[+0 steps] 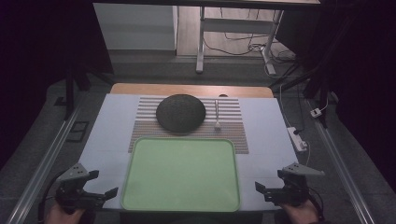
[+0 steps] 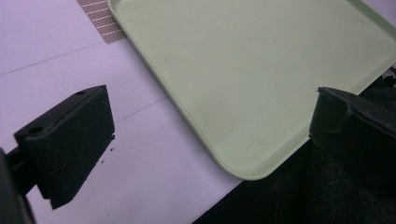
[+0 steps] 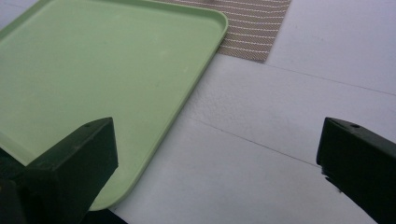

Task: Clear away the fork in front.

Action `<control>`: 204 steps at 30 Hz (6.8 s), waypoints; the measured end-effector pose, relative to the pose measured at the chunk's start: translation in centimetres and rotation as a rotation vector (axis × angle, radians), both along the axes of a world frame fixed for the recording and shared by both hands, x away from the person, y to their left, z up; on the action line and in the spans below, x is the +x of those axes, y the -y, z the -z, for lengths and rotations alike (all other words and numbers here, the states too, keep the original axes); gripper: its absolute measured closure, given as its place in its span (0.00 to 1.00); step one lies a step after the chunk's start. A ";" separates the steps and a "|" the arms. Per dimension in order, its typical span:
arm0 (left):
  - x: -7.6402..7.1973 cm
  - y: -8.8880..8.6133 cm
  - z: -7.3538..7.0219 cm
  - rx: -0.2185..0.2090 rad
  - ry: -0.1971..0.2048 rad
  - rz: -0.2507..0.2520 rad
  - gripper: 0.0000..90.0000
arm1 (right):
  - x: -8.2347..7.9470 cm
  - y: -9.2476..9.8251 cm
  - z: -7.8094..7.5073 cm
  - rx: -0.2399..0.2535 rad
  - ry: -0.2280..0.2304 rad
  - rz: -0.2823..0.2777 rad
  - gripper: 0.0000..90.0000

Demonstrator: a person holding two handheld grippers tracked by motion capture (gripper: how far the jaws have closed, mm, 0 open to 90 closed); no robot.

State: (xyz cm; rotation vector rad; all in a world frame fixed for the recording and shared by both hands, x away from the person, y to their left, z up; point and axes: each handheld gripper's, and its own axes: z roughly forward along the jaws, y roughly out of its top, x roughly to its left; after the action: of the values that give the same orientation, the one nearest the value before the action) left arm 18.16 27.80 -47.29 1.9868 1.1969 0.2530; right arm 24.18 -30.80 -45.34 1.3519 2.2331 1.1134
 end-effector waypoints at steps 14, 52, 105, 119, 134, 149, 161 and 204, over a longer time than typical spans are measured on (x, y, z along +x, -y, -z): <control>0.2 0.0 0.1 -0.006 -0.026 0.001 0.00 | 0.1 -0.4 0.1 -0.021 -0.017 -0.055 0.00; 0.4 -0.3 0.2 -0.024 -0.044 -0.005 0.02 | 1.5 -2.5 -0.4 -0.088 0.054 -0.158 0.00; 0.5 -0.4 0.3 -0.034 -0.053 -0.002 0.02 | 12.1 -8.5 1.0 -0.184 0.064 -0.203 0.00; 0.6 -0.5 0.3 -0.044 -0.056 0.005 0.02 | 15.9 -10.4 2.2 -0.323 0.079 -0.191 0.00; 0.6 -0.6 0.3 -0.067 -0.058 0.014 0.01 | 19.8 -12.8 3.0 -0.452 0.112 -0.167 0.00; 0.6 -0.7 0.3 -0.068 -0.059 0.017 0.01 | 21.9 -15.3 4.6 -0.632 0.187 -0.238 0.14; 0.6 -0.6 0.3 -0.062 -0.061 0.017 0.01 | 22.1 -16.5 5.5 -0.747 0.216 -0.349 0.46; 0.3 -0.4 0.1 -0.069 -0.027 0.028 0.00 | 18.1 -14.7 1.0 -0.594 0.339 -0.330 1.00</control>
State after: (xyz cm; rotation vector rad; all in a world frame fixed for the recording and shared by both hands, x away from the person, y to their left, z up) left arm 18.50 28.22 -47.35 1.9516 1.1785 0.1691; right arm 42.28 -16.09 -46.36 0.5300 2.3014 0.6159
